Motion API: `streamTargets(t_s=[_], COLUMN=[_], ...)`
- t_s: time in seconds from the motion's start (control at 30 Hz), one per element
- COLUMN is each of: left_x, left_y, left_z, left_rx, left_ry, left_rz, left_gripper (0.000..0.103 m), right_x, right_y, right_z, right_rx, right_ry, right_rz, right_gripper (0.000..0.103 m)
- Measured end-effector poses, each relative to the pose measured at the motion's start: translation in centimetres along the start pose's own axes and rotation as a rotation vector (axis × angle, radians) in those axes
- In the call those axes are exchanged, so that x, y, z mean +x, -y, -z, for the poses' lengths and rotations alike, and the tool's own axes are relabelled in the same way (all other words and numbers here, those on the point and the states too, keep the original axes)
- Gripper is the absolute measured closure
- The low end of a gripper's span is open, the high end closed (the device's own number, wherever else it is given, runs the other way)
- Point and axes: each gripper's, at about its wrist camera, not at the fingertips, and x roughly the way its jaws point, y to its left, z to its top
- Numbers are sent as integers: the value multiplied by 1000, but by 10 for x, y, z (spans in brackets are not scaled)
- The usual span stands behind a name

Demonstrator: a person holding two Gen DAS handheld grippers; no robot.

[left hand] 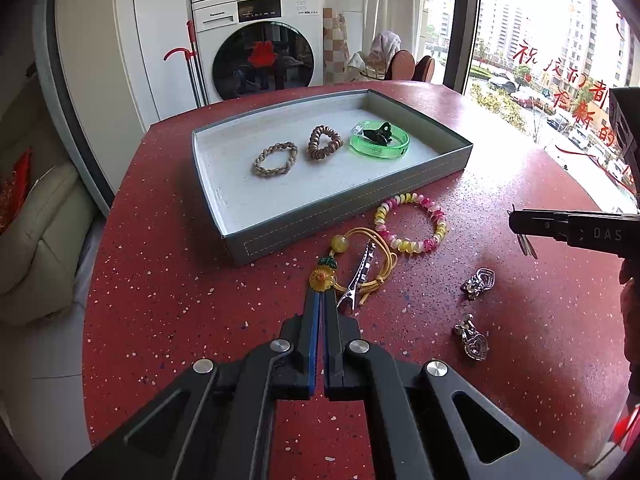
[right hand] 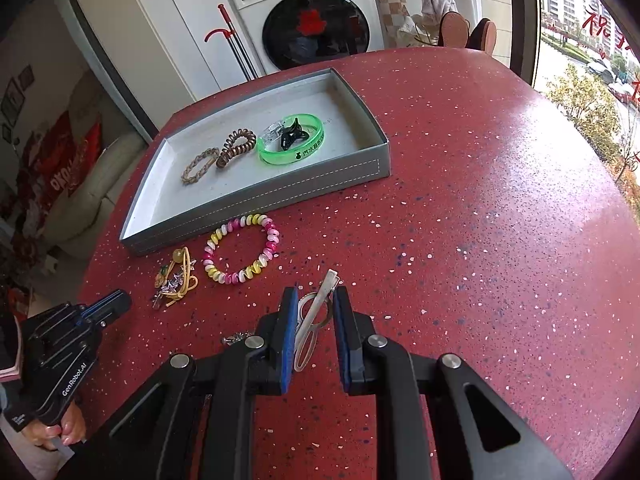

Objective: Organize jewelry

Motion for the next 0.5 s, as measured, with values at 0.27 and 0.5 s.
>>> streamTargets(t_s=[0.27, 0.5], left_x=[2, 8], left_y=[9, 16], left_z=[2, -8], left_rx=[26, 75], left_ry=[-4, -8], left_rz=[-21, -46], left_gripper=[0, 0], right_x=[-5, -7], right_y=[-2, -5], right_z=[2, 3], right_rx=[-16, -16], right_ry=[5, 8], right_rz=[-11, -19], right_gripper=[84, 84])
